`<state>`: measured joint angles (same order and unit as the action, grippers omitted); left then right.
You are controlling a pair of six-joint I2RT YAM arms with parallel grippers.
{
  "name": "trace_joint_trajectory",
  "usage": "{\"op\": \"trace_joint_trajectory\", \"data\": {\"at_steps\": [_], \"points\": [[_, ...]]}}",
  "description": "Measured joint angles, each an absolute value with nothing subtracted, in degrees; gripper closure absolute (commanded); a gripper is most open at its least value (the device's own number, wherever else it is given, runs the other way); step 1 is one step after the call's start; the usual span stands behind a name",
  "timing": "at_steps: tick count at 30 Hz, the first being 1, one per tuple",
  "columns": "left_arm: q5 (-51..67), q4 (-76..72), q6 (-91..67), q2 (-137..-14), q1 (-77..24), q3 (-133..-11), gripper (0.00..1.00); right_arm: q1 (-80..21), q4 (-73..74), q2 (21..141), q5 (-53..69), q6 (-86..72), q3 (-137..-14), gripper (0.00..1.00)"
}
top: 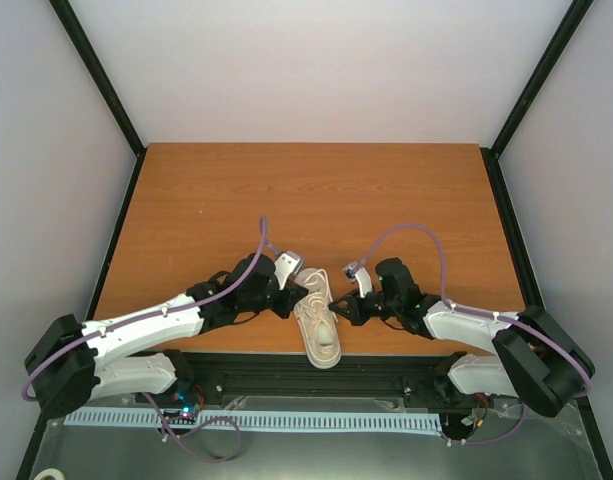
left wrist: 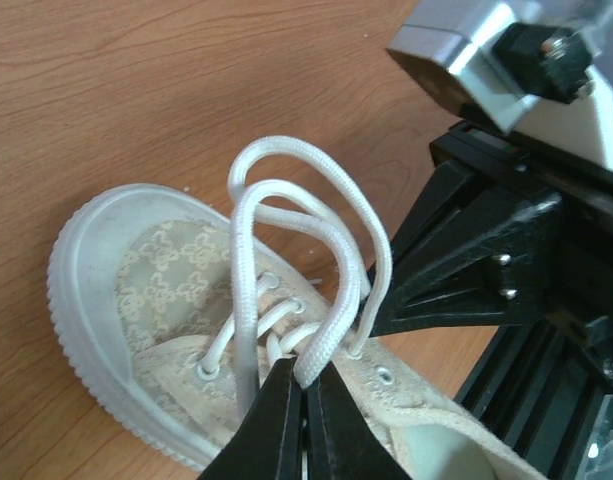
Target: Tie the shoes
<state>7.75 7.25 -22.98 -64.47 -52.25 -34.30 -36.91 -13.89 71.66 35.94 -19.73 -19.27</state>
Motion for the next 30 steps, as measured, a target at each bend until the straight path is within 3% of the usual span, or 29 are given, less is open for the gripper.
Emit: {"op": "trace_joint_trajectory", "data": {"at_steps": [19,25,30], "points": [[13.96,-1.52,-30.46,-75.2,-52.21,-45.52,0.99,-36.95,-7.4,65.93,22.85,-24.47,-19.62,0.97],[10.83,4.47,-30.55,-67.33,-49.65,-44.56,0.99,-36.01,2.02,64.73,13.15,-26.94,-22.98,0.97],[7.46,11.77,-33.21,-54.92,-42.59,-35.0,0.99,-32.75,7.42,60.88,7.84,-29.21,-24.18,0.97]]}}
